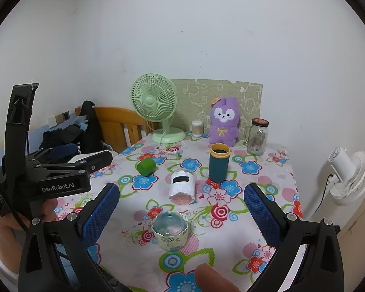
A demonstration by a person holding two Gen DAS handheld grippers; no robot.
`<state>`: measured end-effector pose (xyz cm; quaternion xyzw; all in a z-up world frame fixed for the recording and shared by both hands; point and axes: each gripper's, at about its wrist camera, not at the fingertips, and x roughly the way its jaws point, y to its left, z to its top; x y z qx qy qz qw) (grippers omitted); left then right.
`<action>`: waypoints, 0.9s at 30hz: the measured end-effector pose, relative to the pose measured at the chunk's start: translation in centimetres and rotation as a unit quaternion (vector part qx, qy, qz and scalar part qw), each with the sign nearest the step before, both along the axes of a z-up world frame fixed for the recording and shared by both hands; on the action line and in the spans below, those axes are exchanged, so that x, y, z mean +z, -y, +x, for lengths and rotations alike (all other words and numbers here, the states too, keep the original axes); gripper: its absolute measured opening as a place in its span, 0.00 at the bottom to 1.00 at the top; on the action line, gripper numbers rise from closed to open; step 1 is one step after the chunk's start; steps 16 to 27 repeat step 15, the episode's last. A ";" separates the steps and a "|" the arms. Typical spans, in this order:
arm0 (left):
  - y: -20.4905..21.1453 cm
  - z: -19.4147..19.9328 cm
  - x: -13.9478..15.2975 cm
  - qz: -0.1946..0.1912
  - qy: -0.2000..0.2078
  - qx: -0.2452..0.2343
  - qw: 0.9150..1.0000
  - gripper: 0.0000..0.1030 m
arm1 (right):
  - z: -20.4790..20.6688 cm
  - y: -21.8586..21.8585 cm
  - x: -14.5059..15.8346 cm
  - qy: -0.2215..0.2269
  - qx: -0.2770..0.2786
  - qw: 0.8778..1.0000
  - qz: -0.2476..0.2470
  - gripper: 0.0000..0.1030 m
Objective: Flip cup upside down
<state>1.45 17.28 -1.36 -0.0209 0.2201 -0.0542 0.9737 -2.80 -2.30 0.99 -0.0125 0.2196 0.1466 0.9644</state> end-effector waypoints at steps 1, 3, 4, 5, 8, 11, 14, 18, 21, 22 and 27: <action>0.0 0.0 0.0 0.000 -0.001 -0.001 1.000 1.00 | 0.0 0.0 0.0 -0.001 -0.002 1.000 -0.001 1.00; 0.0 0.0 0.0 0.001 0.000 -0.001 1.000 1.00 | 0.0 0.2 -0.1 -0.002 -0.005 1.000 -0.001 1.00; 0.0 0.0 0.0 0.000 -0.001 -0.001 1.000 1.00 | -0.1 0.2 -0.1 -0.001 -0.007 1.000 -0.001 1.00; 0.0 0.0 0.0 0.000 -0.001 -0.001 1.000 1.00 | -0.1 0.3 -0.1 -0.001 -0.009 1.000 -0.002 1.00; 0.0 0.0 0.0 0.000 -0.001 0.000 1.000 1.00 | -0.2 0.3 -0.1 0.001 -0.013 1.000 -0.002 1.00; 0.1 0.0 0.1 0.000 -0.001 -0.002 1.000 1.00 | -0.2 0.3 -0.1 0.004 -0.014 1.000 -0.005 1.00; 0.2 0.0 0.1 0.000 0.002 0.000 1.000 1.00 | -0.2 0.1 -0.1 0.005 -0.013 1.000 -0.007 1.00; 0.3 0.0 0.2 0.000 0.002 0.001 1.000 1.00 | -0.2 0.1 -0.1 0.005 -0.013 1.000 -0.007 1.00; 0.3 0.0 0.2 0.000 0.002 0.001 1.000 1.00 | -0.2 0.1 -0.1 0.005 -0.013 1.000 -0.007 1.00; 0.3 0.0 0.2 0.000 0.002 0.001 1.000 1.00 | -0.2 0.1 -0.1 0.005 -0.013 1.000 -0.007 1.00; 0.3 0.0 0.2 0.000 0.002 0.001 1.000 1.00 | -0.2 0.1 -0.1 0.005 -0.013 1.000 -0.007 1.00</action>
